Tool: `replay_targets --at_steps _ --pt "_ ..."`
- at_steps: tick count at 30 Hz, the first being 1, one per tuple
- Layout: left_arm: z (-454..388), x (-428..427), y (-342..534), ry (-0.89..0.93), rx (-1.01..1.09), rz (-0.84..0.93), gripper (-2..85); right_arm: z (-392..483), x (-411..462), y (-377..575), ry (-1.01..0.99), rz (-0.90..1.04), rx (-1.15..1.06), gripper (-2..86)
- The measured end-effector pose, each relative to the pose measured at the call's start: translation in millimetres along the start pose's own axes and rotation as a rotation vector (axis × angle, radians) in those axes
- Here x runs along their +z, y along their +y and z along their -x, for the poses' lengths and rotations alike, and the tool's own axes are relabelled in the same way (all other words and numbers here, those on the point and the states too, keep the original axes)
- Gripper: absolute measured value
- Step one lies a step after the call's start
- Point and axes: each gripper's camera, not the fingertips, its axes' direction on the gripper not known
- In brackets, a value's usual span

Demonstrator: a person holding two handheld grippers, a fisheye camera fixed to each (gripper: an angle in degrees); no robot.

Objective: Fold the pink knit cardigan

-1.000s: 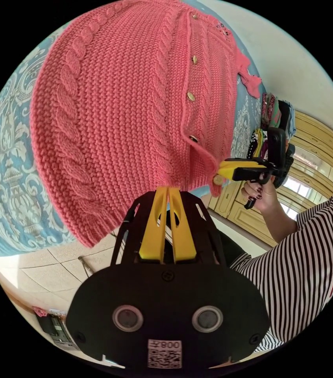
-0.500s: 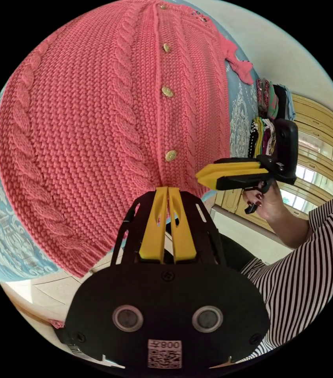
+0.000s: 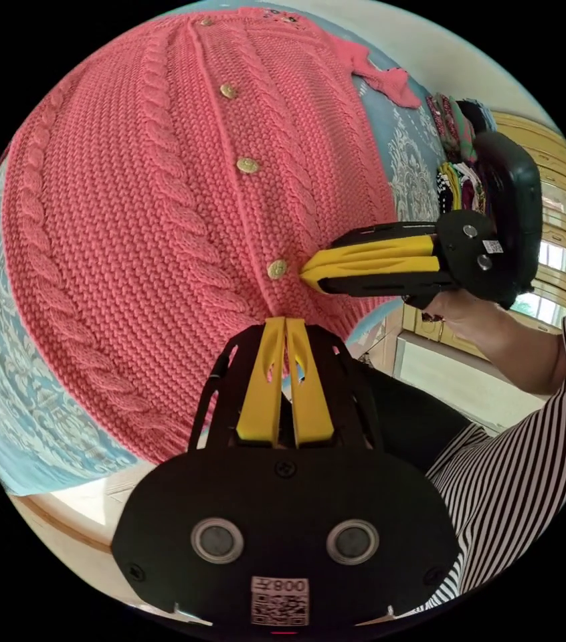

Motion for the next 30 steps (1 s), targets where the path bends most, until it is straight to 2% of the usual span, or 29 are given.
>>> replay_targets --at_steps 3,5,11,13,15,16,21,24,26,30 --pt "-25 -27 -10 -0.076 0.063 -0.078 0.2 -34 -18 6 -0.149 -0.004 0.051 0.4" --pt "-38 -51 -27 -0.120 0.103 -0.162 0.2 -73 -52 19 -0.199 -0.136 0.118 0.2" --pt "-51 -87 -109 -0.265 0.167 -0.314 0.2 -201 -127 20 0.091 -0.377 0.296 0.2" --pt "-53 -89 -132 -0.311 0.173 -0.325 0.2 -237 -135 12 0.172 -0.388 0.336 0.2" --pt "-54 -78 -154 -0.353 0.172 -0.254 0.2 -263 -132 8 0.201 -0.356 0.351 0.2" --pt "-54 -75 -161 -0.338 0.174 -0.246 0.2 -276 -121 8 0.208 -0.303 0.359 0.2" --pt "-58 -83 -171 -0.280 0.157 -0.262 0.2 -292 -118 39 0.261 -0.368 0.319 0.3" --pt "-64 -98 -178 -0.263 0.156 -0.271 0.2 -324 -140 73 0.190 -0.446 0.361 0.6" --pt "-71 -115 -180 -0.232 0.165 -0.358 0.2 -374 -168 124 0.163 -0.576 0.488 1.0" --pt "-79 -125 -200 -0.142 0.200 -0.392 0.2 -481 -204 217 0.110 -0.737 0.742 3.3"
